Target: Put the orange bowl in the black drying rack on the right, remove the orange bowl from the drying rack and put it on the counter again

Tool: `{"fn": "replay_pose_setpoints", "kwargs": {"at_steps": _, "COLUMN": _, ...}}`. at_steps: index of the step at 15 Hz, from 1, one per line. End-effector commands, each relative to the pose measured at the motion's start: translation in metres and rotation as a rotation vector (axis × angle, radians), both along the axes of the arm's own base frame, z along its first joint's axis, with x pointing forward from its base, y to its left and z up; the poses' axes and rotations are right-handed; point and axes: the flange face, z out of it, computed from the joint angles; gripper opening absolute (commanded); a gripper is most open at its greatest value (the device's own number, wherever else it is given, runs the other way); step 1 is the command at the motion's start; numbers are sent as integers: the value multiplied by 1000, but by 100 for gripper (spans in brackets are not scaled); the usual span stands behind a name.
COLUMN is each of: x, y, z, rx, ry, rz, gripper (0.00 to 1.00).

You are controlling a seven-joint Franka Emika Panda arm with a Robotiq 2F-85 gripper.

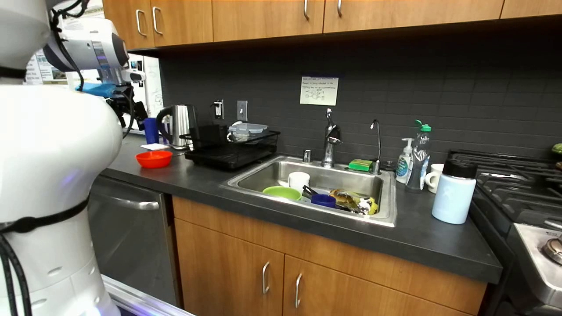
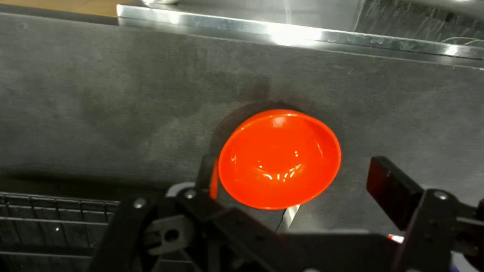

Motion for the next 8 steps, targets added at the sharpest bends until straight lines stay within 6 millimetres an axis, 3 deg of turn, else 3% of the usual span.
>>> {"fn": "replay_pose_setpoints", "kwargs": {"at_steps": 1, "x": 20, "y": 24, "z": -14, "rx": 23, "ry": 27, "rz": -77, "gripper": 100}}
{"fn": "replay_pose_setpoints", "kwargs": {"at_steps": 4, "x": 36, "y": 29, "z": -34, "rx": 23, "ry": 34, "rz": -117, "gripper": 100}}
{"fn": "replay_pose_setpoints", "kwargs": {"at_steps": 8, "x": 65, "y": 16, "z": -57, "rx": 3, "ry": 24, "rz": -172, "gripper": 100}}
